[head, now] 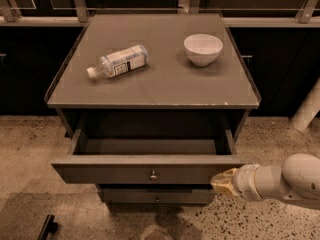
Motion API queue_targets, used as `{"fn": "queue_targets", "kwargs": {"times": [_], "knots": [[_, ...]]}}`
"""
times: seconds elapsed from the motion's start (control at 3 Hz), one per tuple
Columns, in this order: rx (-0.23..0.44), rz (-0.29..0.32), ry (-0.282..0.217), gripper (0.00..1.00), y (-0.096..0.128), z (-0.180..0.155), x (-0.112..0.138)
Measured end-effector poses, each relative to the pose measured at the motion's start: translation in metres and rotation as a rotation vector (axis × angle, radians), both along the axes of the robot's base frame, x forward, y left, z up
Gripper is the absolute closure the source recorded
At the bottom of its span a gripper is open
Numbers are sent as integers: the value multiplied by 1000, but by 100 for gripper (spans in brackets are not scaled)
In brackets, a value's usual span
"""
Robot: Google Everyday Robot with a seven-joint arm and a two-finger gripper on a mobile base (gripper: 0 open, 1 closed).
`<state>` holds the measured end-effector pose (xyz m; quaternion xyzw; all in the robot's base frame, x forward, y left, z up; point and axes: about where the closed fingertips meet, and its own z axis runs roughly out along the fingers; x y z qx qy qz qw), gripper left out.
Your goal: Close top drawer
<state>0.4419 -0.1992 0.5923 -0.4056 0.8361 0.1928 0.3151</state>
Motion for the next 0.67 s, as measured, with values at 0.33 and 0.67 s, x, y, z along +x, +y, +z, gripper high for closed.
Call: {"fn": "queue_targets", "kwargs": {"times": [0.33,0.67], "knots": [[-43,-3,-67,100,3,18,32],[-48,-2,-76,100,4,20,36]]}}
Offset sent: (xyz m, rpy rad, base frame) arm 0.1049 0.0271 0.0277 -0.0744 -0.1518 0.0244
